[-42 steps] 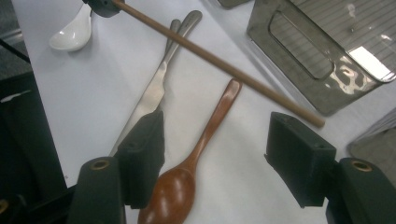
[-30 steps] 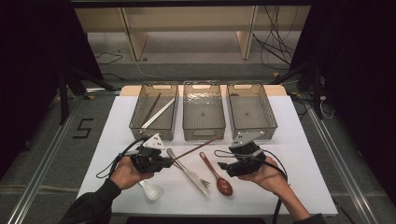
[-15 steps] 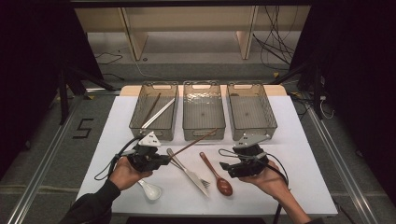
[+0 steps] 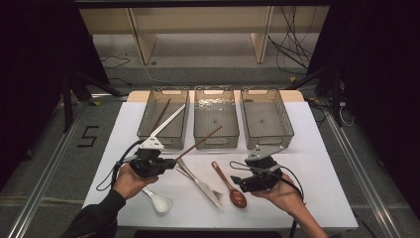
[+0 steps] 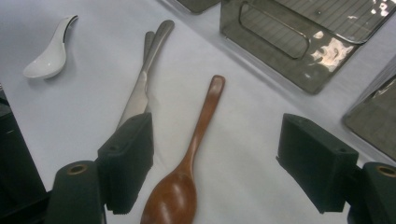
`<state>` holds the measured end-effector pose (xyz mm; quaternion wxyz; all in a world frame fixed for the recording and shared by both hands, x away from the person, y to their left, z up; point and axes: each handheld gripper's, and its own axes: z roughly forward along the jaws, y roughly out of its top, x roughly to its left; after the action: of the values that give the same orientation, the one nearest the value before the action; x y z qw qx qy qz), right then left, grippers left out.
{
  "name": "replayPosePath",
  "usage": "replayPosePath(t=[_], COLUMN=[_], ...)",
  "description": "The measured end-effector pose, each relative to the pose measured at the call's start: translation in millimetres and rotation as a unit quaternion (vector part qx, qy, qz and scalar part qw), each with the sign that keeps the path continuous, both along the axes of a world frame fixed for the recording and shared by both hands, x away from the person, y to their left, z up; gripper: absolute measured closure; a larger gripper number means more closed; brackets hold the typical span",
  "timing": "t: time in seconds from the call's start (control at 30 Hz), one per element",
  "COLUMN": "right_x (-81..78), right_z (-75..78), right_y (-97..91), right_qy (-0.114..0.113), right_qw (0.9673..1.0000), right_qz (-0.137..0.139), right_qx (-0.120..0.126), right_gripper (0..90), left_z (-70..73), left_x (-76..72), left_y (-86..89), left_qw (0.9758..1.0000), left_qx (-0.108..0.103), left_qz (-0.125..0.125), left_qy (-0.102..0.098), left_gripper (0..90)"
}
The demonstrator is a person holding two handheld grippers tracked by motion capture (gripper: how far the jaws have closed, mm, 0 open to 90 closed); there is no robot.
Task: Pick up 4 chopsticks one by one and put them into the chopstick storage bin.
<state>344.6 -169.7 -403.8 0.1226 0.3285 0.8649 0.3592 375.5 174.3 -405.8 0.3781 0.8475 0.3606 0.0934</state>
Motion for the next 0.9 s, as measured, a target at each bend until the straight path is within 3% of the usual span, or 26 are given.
replayPosePath(t=[0.27,0.43,0.57,0.9], right_x=[-0.6,-0.1,0.7,1.2], right_z=[-1.6,-1.6,-2.2,-2.3], right_y=[2.1,1.8,2.1,3.2], right_qy=[0.005,0.006,0.007,0.007], right_qw=[1.0000,1.0000,1.0000,1.0000], right_qz=[0.003,0.001,0.001,0.003], right_qx=[-0.001,0.001,0.000,0.001], right_gripper=[27.5,27.5,27.5,27.5], left_z=[4.9,10.5,10.8,9.8], left_x=[8.5,19.1,31.4,63.8], left_y=[12.0,22.7,30.0,51.5], left_qw=[0.9993,0.9976,0.9964,0.9889], left_qx=[-0.011,-0.025,-0.020,-0.025], left_qz=[0.035,0.064,0.081,0.146], left_qy=[-0.007,-0.013,-0.012,-0.012], left_gripper=[85.8,85.8,85.8,85.8])
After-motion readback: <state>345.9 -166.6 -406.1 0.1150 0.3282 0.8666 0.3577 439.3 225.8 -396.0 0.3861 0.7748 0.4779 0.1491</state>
